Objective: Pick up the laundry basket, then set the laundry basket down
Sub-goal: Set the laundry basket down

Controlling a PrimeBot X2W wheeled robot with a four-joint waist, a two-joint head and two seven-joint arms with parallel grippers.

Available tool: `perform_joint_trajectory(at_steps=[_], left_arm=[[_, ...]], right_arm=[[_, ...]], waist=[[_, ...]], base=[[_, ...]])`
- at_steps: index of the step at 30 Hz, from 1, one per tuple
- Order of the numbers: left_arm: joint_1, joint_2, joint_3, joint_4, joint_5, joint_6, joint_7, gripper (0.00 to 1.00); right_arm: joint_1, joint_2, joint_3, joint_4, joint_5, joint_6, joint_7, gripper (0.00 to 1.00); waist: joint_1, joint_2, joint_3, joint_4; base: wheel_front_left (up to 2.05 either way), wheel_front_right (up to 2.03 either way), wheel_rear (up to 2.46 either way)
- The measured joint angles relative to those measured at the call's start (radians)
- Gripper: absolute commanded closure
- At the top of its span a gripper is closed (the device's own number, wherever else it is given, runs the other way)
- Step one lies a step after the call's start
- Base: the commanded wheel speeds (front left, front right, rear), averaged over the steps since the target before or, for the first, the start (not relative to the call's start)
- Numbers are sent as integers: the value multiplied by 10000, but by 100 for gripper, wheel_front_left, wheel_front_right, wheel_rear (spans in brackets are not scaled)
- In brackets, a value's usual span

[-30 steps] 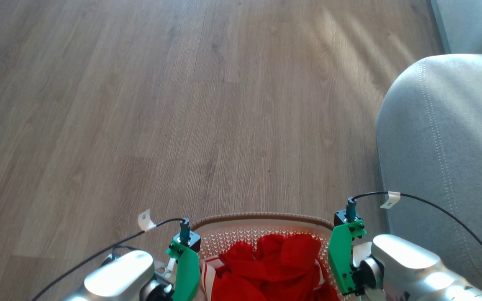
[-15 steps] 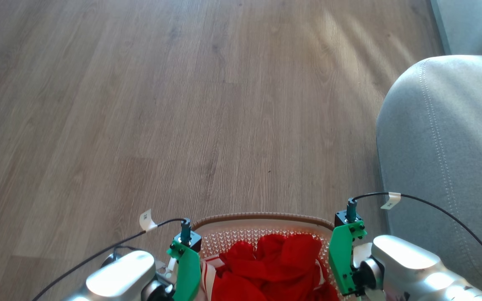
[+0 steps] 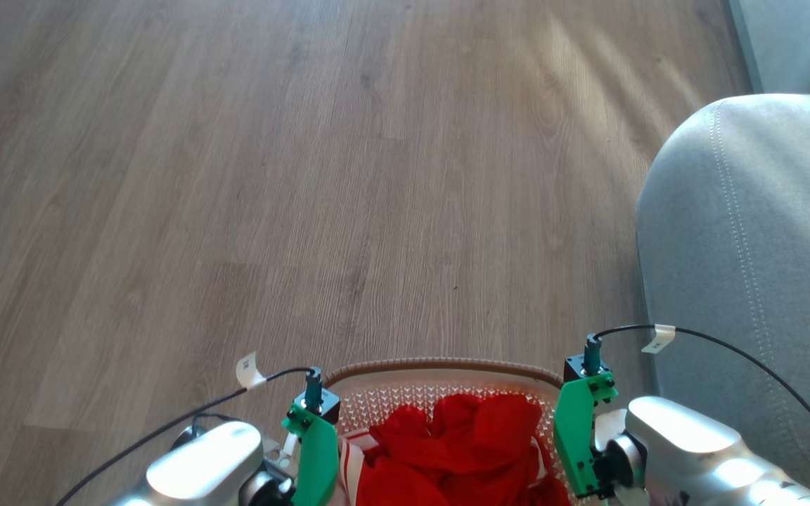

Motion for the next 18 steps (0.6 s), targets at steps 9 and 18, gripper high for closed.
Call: perform_joint_trajectory(at_steps=[9, 18], left_arm=[[-5, -79, 0, 163, 15, 0, -205, 100], [-247, -307, 2, 650, 180, -2, -1003, 100]], right_arm=[[-35, -2, 33, 21, 0, 0, -105, 100], [-359, -92, 73, -96, -81, 0, -861, 100]], waist=[[0, 0, 296, 29], [0, 0, 1070, 36]], base=[[0, 0, 0], [0, 0, 0]])
